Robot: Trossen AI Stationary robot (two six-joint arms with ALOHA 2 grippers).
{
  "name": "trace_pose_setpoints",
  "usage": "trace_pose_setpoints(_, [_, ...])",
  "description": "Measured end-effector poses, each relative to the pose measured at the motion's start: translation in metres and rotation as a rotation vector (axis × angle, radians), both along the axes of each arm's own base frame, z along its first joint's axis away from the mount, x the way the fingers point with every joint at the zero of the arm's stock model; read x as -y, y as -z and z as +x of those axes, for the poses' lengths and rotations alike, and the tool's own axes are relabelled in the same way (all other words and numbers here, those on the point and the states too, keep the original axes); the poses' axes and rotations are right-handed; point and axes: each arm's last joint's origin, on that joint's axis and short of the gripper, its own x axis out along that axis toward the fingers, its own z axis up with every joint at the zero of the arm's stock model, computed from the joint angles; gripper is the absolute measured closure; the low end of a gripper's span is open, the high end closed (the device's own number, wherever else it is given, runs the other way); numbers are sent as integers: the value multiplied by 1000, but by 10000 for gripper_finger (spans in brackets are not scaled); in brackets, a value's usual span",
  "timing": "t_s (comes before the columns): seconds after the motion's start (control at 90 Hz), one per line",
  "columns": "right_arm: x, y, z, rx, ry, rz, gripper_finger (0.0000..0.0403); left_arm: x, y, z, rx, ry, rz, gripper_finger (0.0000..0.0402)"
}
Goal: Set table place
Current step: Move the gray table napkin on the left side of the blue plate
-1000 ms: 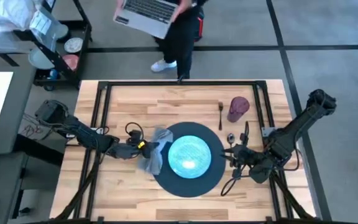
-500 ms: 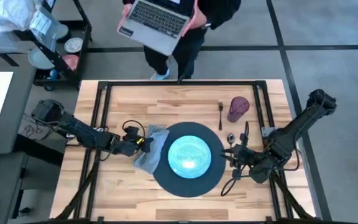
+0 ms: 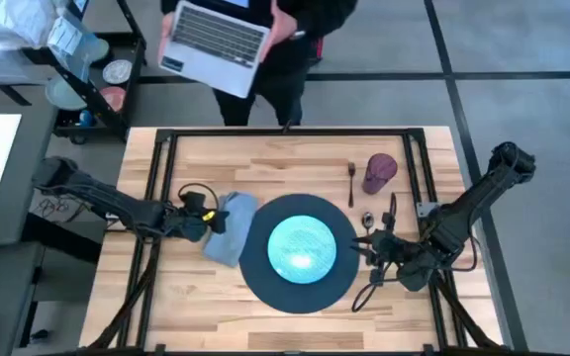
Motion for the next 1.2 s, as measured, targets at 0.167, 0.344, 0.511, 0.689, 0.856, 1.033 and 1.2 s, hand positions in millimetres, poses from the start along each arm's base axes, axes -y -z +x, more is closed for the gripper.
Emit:
trace_pose_setpoints(0.167, [0,0,0,1,0,1,327,-2,-3,-7,-14,-5,9,193])
trace_pose_setpoints(0.344, [0,0,0,1,0,1,327,-5,-5,-15,-35,-13,20,184])
trace_pose_setpoints(0.511, [0,0,0,0,-1,1,327,-6,-13,-17,-20,8,42,184])
trace_pose_setpoints(0.689, [0,0,0,0,-1,1,327,-4,-40,-11,2,94,128,184])
trace_pose_setpoints(0.856, [0,0,0,0,0,2,327,-2,-57,-4,10,162,204,184])
trace_pose_setpoints(1.033, [0,0,0,0,0,2,327,2,-57,5,28,193,220,184])
trace_pose_setpoints(1.2, [0,0,0,0,0,1,327,10,-54,16,48,231,231,184])
